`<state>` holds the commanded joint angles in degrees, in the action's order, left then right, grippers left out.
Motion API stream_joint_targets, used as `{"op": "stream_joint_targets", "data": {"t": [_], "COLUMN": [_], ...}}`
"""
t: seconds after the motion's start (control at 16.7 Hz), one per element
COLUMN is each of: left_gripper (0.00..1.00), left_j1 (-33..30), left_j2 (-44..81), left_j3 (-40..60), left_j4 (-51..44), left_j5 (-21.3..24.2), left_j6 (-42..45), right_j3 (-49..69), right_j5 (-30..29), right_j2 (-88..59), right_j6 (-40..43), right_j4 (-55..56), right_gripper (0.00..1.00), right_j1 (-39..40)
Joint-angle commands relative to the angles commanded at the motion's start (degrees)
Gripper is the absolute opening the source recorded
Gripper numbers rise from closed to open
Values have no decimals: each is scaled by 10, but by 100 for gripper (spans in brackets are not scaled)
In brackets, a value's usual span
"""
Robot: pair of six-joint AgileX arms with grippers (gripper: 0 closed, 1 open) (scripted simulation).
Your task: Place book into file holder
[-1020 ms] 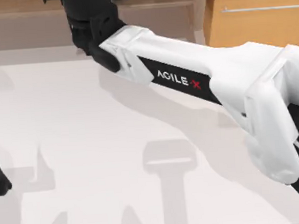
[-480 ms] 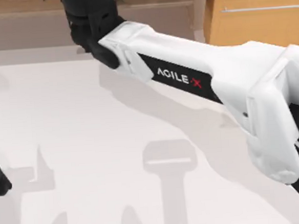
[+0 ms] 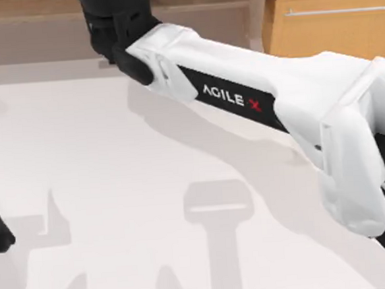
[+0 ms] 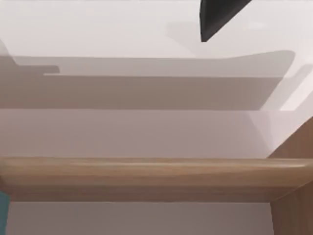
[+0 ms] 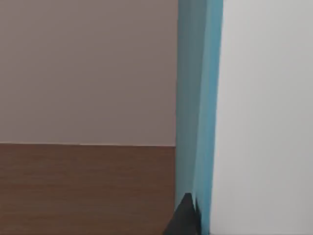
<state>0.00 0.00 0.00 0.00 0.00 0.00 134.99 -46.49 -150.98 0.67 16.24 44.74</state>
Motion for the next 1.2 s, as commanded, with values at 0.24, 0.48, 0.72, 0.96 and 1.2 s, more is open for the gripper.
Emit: {"op": "stream_joint_targets", "data": {"t": [0.24, 0.48, 0.72, 0.96, 1.2], "left_gripper": [100, 100, 100, 100, 100], "left_j1": [0, 0, 0, 0, 0], "left_j2": [0, 0, 0, 0, 0], "left_j3": [0, 0, 0, 0, 0], "left_j4": [0, 0, 0, 0, 0], "left_j5": [0, 0, 0, 0, 0], "left_j6": [0, 0, 0, 0, 0], "right_j3": [-49, -158, -303, -456, -590], "right_j5": [28, 93, 189, 298, 400], "right_j2": [44, 129, 246, 390, 552], "right_j6": [23, 48, 49, 18, -49], "right_j4": [-6, -17, -26, -22, 1], "right_gripper": [0, 0, 0, 0, 0], "right_j1": [7, 26, 43, 27, -51]}}
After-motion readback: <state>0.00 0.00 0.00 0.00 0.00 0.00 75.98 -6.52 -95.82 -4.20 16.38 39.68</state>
